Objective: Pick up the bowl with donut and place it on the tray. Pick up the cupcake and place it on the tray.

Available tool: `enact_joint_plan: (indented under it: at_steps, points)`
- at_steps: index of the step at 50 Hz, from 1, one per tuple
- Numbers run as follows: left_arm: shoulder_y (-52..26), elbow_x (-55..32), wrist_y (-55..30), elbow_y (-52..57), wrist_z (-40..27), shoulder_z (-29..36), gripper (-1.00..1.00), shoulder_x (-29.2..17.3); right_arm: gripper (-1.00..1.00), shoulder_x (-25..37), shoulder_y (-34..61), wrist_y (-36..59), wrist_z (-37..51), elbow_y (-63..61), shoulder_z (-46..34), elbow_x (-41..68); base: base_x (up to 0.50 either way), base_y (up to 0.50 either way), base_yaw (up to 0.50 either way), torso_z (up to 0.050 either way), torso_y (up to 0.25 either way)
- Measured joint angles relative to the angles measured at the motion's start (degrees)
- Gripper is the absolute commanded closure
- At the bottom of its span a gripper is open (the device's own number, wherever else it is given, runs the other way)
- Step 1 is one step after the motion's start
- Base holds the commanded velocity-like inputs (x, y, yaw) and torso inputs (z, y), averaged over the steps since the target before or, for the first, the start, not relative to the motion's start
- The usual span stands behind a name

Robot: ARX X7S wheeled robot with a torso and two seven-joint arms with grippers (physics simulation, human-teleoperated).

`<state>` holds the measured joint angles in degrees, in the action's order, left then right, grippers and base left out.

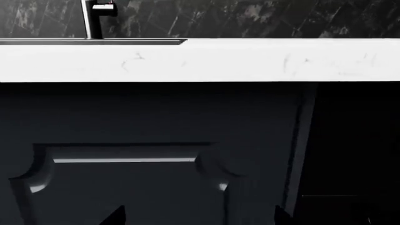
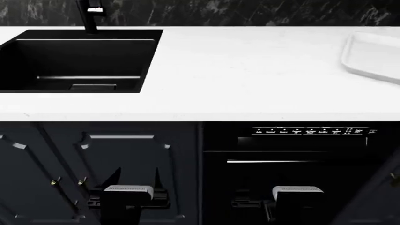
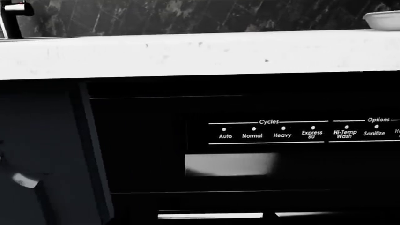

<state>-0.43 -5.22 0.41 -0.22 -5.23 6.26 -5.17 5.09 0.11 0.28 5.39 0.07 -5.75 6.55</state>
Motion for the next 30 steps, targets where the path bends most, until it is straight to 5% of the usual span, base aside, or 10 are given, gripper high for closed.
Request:
enact_joint_plan:
  at_steps: [30]
  points:
    - [-0.28,-1.68,0.48,-0.28,-1.90,1.94,-1.00,-1.60,-1.00,1.70,0.14,0.21,1.97,-0.45,-1.98,1.78,0.00,-0.50,0.00,0.000,0.000]
